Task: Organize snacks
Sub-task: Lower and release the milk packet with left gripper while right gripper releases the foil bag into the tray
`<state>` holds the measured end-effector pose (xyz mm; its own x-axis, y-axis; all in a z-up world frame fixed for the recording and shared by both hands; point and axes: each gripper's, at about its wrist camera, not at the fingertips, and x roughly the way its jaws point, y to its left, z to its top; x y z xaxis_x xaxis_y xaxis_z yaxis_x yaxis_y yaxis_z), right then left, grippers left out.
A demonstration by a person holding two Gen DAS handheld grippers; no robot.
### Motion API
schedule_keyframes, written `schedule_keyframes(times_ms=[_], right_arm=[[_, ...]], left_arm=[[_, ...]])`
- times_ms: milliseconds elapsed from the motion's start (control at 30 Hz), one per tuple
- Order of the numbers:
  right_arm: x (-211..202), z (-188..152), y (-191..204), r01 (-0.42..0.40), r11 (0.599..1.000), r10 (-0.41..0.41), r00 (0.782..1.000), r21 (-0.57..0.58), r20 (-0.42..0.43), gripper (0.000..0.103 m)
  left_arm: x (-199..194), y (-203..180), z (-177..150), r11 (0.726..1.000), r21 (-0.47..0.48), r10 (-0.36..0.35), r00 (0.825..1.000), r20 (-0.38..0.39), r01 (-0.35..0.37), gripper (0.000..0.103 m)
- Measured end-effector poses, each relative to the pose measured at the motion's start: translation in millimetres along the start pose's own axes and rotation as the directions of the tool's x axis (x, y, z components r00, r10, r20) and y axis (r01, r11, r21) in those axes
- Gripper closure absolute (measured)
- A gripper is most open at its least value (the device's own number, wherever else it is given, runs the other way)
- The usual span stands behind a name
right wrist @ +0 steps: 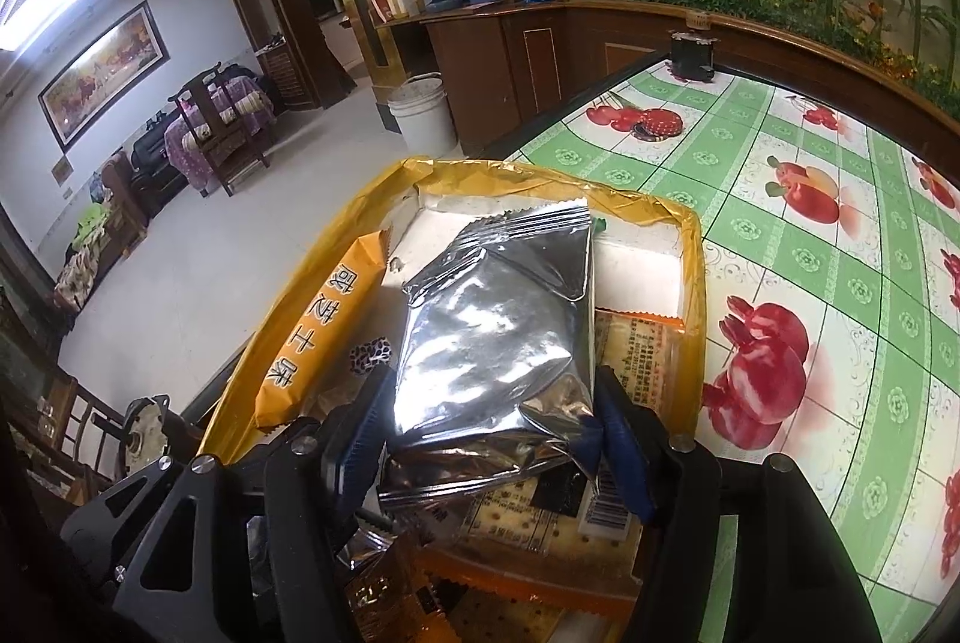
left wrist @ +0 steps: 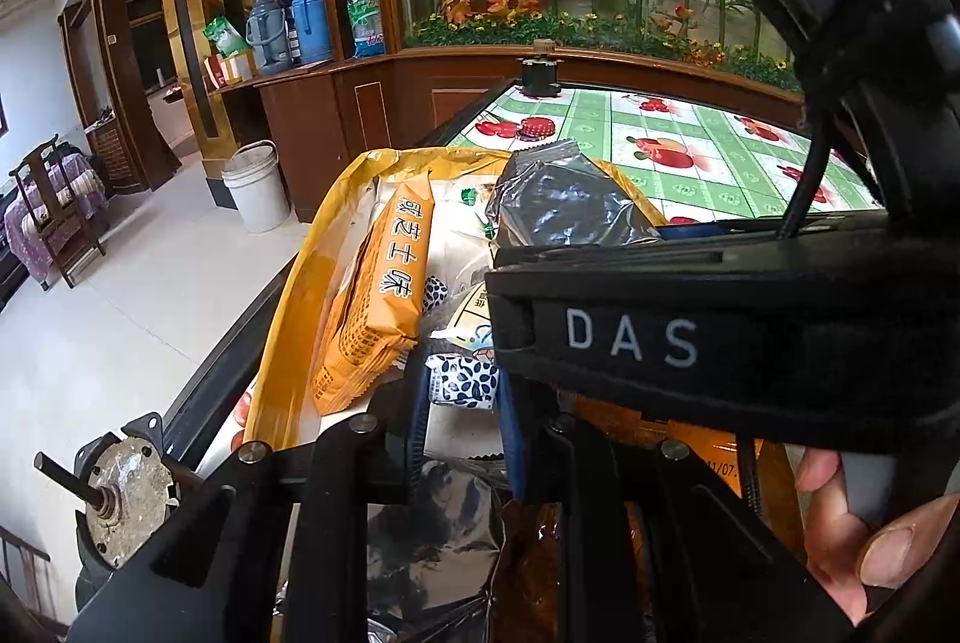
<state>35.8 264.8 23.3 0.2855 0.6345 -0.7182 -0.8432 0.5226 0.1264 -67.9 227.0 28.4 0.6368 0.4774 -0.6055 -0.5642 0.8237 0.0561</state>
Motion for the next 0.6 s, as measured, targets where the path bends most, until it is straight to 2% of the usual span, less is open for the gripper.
schedule_keyframes(times_ms=[100,200,333,467,500,600], right_arm=[[-2.6,-0.8,0.7,-0.003,1.000,0.003,1.000,0.003,0.000,0.036],[-6.2,-1.2,1.5,-0.008,1.000,0.008,1.000,0.006,0.001,0.036],[-12.1,-2.2,2.5,-0.011,1.000,0.010,1.000,0.006,0.007,0.035],[-16.2,-2.5,2.6,-0.011,1.000,0.011,1.000,0.007,0.012,0.034],[-16.9,-2.6,2.6,-0.011,1.000,0.011,1.000,0.007,0.013,0.034],[-18.7,-3.1,2.8,-0.012,1.000,0.012,1.000,0.009,0.015,0.034]], left_arm=[[-0.3,-0.9,-0.5,1.000,0.001,0.001,1.000,-0.001,-0.001,0.085],[-2.5,-1.3,-1.2,1.000,0.003,0.006,1.000,0.006,-0.006,0.078],[-6.2,-1.1,-2.7,1.000,0.003,0.012,1.000,0.016,-0.012,0.073],[-8.8,-2.1,-3.4,1.000,0.007,0.017,1.000,0.021,-0.017,0.073],[-10.5,-2.6,-3.6,1.000,0.011,0.026,0.999,0.026,-0.026,0.071],[-15.9,-1.6,-3.9,0.999,0.012,0.051,0.997,0.049,-0.052,0.050]])
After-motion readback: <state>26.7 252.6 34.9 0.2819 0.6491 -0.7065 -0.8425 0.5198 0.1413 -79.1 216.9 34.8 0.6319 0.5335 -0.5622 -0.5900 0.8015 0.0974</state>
